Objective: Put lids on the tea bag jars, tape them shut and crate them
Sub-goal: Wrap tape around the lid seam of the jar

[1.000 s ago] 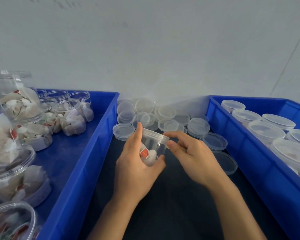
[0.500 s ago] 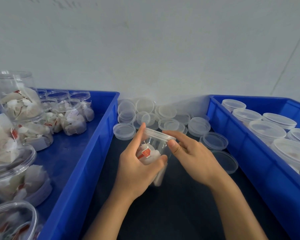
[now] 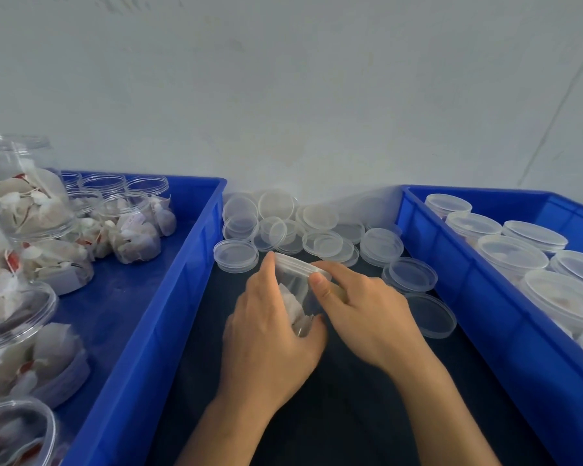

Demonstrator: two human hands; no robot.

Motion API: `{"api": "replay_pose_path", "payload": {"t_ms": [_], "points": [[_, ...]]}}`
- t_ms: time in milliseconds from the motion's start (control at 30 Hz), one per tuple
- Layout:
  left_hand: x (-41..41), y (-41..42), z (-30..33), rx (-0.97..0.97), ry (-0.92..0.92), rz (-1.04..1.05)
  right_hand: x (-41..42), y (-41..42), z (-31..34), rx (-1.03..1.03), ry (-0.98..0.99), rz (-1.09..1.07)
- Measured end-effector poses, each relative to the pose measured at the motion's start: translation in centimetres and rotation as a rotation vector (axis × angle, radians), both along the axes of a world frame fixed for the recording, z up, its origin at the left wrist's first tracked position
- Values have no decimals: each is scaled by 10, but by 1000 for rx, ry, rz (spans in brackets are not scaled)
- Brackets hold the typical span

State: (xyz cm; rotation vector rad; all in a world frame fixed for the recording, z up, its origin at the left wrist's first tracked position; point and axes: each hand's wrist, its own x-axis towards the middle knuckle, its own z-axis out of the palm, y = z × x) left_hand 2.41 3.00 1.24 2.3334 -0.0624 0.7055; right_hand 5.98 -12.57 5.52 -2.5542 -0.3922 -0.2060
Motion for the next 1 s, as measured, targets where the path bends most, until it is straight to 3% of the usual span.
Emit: {"api": "replay_pose_path", "payload": {"t_ms": [267, 500, 1000], "points": [[15, 20, -7, -342, 109, -48, 4, -4, -5, 188, 44, 109], [18, 28, -7, -384, 135, -83, 4, -15, -1, 7, -73, 63], [19, 33, -2, -559, 103, -181, 10, -20, -4, 147, -78, 134]]}}
